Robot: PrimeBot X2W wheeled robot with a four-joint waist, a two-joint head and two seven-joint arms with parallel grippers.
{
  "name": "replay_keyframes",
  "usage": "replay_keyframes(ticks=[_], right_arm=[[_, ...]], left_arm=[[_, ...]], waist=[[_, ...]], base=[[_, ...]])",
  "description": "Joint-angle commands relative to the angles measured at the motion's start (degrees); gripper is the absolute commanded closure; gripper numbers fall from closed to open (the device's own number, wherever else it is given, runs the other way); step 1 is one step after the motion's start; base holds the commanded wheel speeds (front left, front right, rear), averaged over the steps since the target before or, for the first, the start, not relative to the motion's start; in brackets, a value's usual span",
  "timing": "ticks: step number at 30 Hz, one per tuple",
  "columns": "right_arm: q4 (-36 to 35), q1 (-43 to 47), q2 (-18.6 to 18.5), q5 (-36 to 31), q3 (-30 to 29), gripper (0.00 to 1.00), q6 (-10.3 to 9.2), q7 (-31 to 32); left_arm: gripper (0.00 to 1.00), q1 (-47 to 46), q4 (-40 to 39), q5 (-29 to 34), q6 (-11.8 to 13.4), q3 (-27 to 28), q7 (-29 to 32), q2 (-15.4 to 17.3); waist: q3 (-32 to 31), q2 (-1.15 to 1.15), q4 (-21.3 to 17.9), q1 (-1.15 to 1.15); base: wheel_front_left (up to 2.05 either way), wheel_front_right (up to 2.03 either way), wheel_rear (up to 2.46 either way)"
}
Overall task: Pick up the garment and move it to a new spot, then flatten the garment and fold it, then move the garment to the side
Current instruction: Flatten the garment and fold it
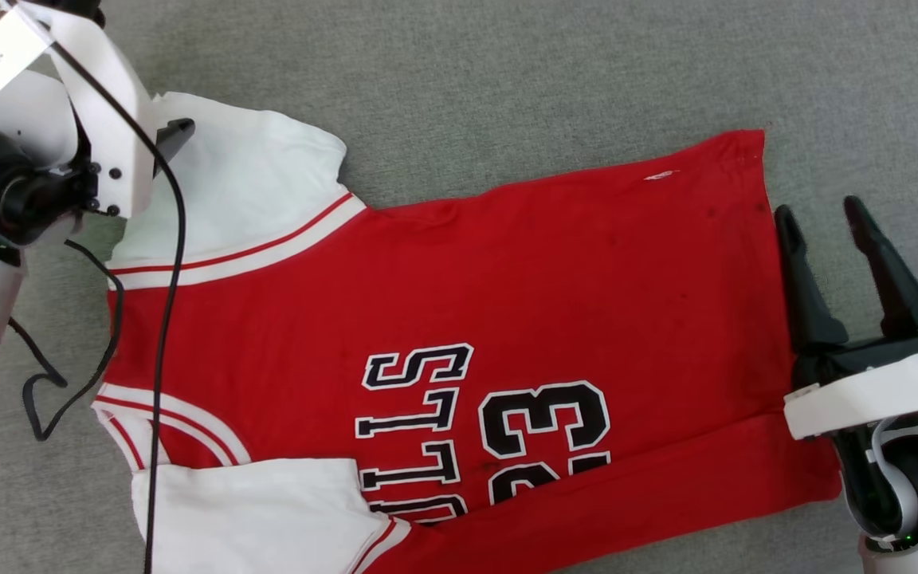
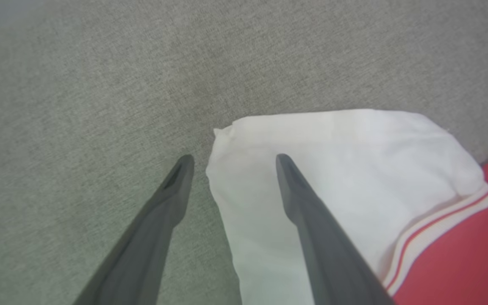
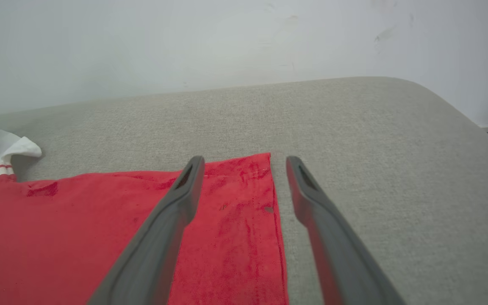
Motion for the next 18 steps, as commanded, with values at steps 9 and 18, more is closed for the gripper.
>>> replay_keyframes(ticks=[9, 18], right_arm=[[0.81, -1.97, 1.64, -0.77, -0.89, 0.0, -0.05, -1.16], [0.75, -1.11, 0.35, -1.54, -1.62, 0.0, -0.05, 0.37]], left_arm=[[1.0, -0.87, 6.64, -2.29, 0.87, -0.54, 4.16, -1.41], [1.0, 0.73, 5.92, -2.53, -0.49, 0.92, -3.48, -2.4]], waist=[[1.81, 0.0, -1.27, -0.01], [-1.27, 0.0, 0.86, -0.01]], base=[[0.0, 0.0, 0.0], [0.0, 0.0, 0.0]])
